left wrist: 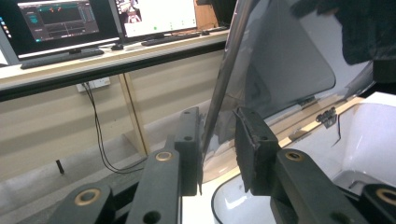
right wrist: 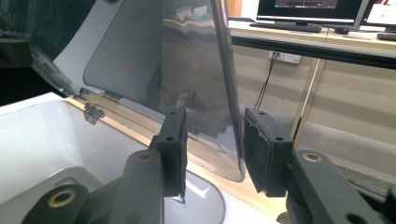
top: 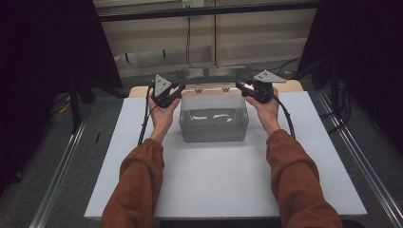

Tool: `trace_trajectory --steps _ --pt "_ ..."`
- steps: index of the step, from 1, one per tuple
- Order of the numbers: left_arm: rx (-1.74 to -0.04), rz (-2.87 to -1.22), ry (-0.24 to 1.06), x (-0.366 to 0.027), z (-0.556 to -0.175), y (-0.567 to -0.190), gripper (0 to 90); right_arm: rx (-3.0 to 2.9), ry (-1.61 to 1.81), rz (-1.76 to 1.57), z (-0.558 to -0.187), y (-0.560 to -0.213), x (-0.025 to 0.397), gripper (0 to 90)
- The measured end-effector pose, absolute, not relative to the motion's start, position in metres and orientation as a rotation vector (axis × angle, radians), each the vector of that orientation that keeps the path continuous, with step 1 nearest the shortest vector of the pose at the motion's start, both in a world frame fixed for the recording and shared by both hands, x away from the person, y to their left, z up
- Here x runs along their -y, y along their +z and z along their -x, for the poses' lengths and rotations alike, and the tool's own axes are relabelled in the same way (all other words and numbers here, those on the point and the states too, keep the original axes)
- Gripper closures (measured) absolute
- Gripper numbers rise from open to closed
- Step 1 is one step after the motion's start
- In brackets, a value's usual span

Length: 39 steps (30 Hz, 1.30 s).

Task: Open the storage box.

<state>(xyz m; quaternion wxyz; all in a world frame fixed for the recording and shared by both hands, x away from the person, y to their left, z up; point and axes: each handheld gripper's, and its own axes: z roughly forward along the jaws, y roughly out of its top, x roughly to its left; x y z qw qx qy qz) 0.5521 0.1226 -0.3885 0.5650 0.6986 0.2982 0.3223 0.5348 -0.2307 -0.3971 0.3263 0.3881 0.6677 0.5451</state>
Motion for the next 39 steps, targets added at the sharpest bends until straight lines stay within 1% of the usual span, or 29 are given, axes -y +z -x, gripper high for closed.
trace_trajectory --steps 6,12,13,14,16,27,33,37,39 --pt "-0.719 -1.634 0.738 -0.123 -0.557 -0.39 73.2 -1.76 1.423 -1.029 -0.541 -0.4 0.231 60.4" --pt "-0.709 -1.687 0.75 -0.125 -0.565 -0.394 74.3 -1.763 1.423 -1.03 -0.546 -0.4 0.232 60.3" --pt "-0.713 -1.685 0.743 -0.125 -0.566 -0.395 74.6 -1.765 1.409 -1.025 -0.547 -0.4 0.232 60.7" --pt "-0.738 -1.668 0.73 -0.125 -0.568 -0.397 75.6 -1.763 1.429 -1.036 -0.549 -0.402 0.232 63.2" --pt "-0.746 -1.675 0.732 -0.124 -0.569 -0.399 75.8 -1.76 1.431 -1.033 -0.55 -0.402 0.231 64.1" --pt "-0.762 -1.675 0.714 -0.121 -0.576 -0.401 75.1 -1.773 1.434 -1.061 -0.557 -0.401 0.231 64.9" --pt "-0.762 -1.701 0.697 -0.119 -0.583 -0.401 73.6 -1.78 1.436 -1.06 -0.558 -0.4 0.232 67.0" --pt "-0.775 -1.709 0.673 -0.119 -0.588 -0.4 73.3 -1.77 1.448 -1.066 -0.559 -0.401 0.233 67.9" --pt "-0.807 -1.678 0.632 -0.118 -0.591 -0.402 72.8 -1.762 1.465 -1.086 -0.56 -0.402 0.233 68.3"
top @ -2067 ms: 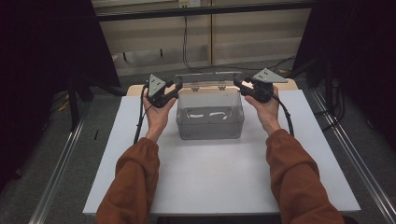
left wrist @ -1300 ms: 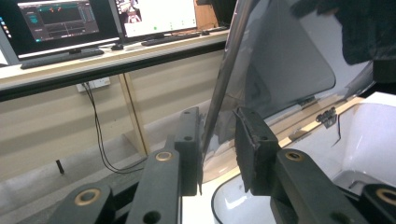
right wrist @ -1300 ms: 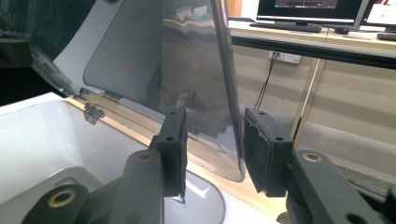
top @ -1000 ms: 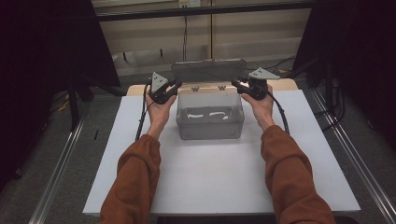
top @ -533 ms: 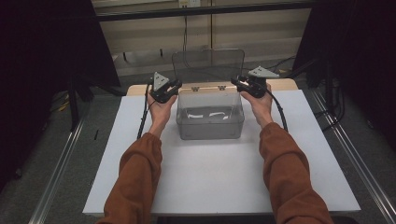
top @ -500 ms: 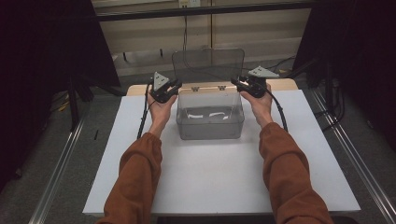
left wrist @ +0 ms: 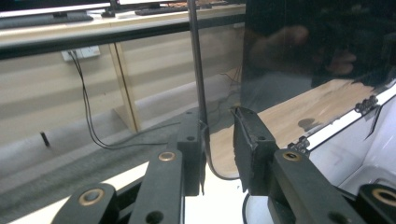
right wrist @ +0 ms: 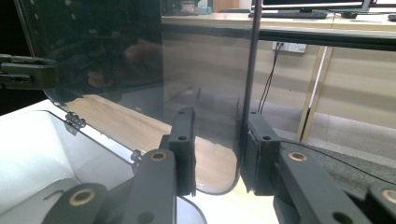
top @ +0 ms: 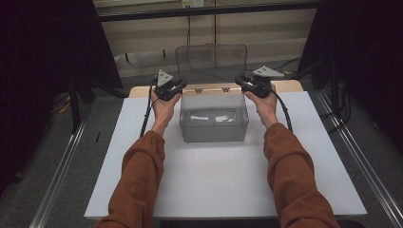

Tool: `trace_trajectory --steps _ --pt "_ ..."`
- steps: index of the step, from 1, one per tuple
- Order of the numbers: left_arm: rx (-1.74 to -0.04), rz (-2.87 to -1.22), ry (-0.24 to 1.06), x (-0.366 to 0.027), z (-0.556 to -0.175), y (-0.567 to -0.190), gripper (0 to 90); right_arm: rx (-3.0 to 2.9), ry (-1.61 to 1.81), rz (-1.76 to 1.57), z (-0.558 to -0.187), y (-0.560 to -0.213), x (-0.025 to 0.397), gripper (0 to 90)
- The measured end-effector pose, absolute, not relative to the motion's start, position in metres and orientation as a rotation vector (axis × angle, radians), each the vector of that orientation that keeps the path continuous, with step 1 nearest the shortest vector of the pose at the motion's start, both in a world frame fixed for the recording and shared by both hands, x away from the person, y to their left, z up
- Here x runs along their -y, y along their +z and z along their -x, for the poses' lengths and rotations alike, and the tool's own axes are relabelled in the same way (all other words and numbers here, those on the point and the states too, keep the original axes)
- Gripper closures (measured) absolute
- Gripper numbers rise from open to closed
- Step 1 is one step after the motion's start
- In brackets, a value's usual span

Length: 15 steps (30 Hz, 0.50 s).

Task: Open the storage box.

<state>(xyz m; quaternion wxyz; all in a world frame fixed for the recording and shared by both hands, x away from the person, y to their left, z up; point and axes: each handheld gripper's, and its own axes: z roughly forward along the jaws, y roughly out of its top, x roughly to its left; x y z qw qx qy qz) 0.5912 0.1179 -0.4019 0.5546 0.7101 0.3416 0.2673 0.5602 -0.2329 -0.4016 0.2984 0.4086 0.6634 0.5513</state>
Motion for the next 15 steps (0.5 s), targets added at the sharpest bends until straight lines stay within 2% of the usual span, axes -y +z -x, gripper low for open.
trace_trajectory --steps 9,15 --pt "-0.853 -1.663 0.564 -0.1161 -0.596 -0.4055 67.1 -1.75 1.493 -1.103 -0.5628 -0.4035 0.2346 70.0" --pt "-0.884 -1.679 0.539 -0.1133 -0.5985 -0.4041 66.9 -1.788 1.459 -1.109 -0.5679 -0.4004 0.235 69.6"
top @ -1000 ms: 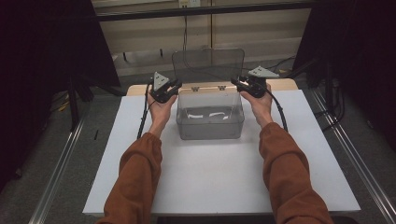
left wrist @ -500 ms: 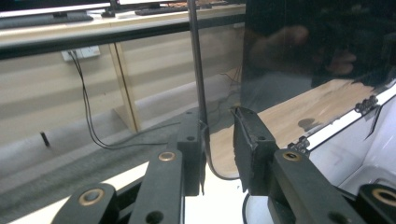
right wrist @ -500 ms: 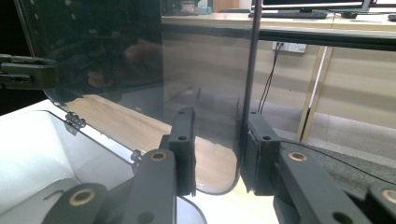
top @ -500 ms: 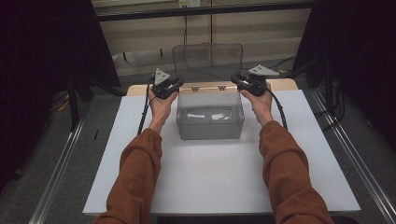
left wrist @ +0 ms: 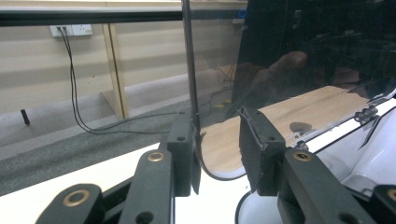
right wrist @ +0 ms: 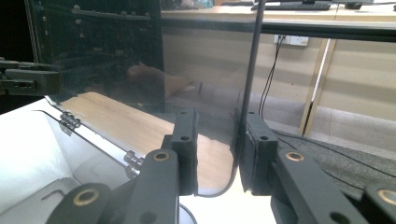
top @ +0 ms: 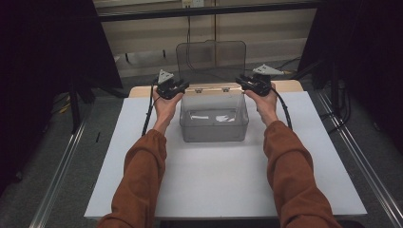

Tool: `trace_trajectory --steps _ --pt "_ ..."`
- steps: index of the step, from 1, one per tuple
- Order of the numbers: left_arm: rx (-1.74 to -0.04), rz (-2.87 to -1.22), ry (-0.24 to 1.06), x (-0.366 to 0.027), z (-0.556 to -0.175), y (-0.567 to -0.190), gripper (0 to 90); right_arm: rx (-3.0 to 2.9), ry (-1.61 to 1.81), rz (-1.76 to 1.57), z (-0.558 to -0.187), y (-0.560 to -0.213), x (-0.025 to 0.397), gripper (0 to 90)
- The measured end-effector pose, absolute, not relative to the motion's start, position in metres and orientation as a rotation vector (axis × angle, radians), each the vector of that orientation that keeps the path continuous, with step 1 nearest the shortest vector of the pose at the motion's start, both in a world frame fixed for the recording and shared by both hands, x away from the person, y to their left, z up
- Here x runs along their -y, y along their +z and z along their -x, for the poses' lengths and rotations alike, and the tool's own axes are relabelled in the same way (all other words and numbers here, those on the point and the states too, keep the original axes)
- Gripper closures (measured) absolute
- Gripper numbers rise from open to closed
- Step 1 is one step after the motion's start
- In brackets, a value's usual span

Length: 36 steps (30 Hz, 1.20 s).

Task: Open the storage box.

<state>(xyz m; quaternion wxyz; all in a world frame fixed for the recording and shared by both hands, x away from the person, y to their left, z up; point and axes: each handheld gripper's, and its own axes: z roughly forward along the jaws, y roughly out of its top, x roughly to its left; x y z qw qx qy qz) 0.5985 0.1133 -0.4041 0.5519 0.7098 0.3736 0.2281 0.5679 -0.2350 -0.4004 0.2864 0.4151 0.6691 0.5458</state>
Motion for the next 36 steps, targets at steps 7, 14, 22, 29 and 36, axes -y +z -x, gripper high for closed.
trace_trajectory --steps 7,14,22,29,36 --pt "-0.912 -1.684 0.494 -0.114 -0.602 -0.402 67.6 -1.777 1.494 -1.158 -0.571 -0.401 0.236 69.3" --pt "-0.955 -1.695 0.454 -0.114 -0.604 -0.397 68.6 -1.785 1.514 -1.234 -0.574 -0.399 0.236 69.5" --pt "-0.985 -1.701 0.394 -0.118 -0.609 -0.396 70.4 -1.798 1.521 -1.318 -0.58 -0.395 0.237 69.5" --pt "-0.987 -1.708 0.383 -0.117 -0.612 -0.396 68.6 -1.795 1.531 -1.36 -0.582 -0.396 0.237 69.3" --pt "-0.994 -1.686 0.356 -0.116 -0.617 -0.401 63.5 -1.775 1.613 -1.427 -0.587 -0.401 0.242 71.1"
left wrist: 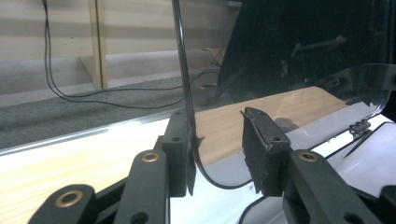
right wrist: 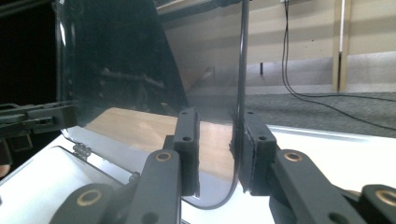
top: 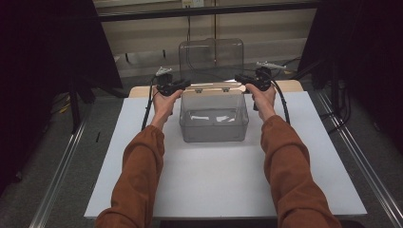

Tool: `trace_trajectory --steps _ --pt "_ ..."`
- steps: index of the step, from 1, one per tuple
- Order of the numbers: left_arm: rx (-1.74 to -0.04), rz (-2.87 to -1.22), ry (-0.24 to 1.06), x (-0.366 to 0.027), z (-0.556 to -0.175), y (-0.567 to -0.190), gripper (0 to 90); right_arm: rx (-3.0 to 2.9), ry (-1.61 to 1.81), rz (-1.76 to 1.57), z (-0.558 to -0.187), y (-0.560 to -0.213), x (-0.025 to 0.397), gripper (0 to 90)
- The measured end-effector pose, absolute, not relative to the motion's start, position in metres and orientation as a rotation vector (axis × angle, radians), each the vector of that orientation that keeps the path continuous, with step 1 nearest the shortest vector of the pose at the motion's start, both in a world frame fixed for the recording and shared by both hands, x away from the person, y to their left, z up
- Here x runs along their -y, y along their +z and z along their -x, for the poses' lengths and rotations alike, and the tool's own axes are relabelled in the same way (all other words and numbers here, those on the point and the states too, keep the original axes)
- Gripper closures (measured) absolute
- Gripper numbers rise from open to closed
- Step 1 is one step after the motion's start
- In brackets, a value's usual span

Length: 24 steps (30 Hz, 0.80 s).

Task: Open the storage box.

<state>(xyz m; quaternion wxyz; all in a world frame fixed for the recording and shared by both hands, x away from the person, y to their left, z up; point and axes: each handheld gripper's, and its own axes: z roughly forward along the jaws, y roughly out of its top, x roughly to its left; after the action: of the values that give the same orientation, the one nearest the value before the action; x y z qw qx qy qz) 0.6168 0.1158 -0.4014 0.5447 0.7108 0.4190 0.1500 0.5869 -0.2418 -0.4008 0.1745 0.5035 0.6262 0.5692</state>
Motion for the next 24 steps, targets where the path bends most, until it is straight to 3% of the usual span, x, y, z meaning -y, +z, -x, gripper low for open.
trace_trajectory --steps 24 --pt "-1.088 -1.761 0.284 -0.11 -0.624 -0.396 56.3 -1.774 1.569 -1.579 -0.596 -0.402 0.238 66.5"
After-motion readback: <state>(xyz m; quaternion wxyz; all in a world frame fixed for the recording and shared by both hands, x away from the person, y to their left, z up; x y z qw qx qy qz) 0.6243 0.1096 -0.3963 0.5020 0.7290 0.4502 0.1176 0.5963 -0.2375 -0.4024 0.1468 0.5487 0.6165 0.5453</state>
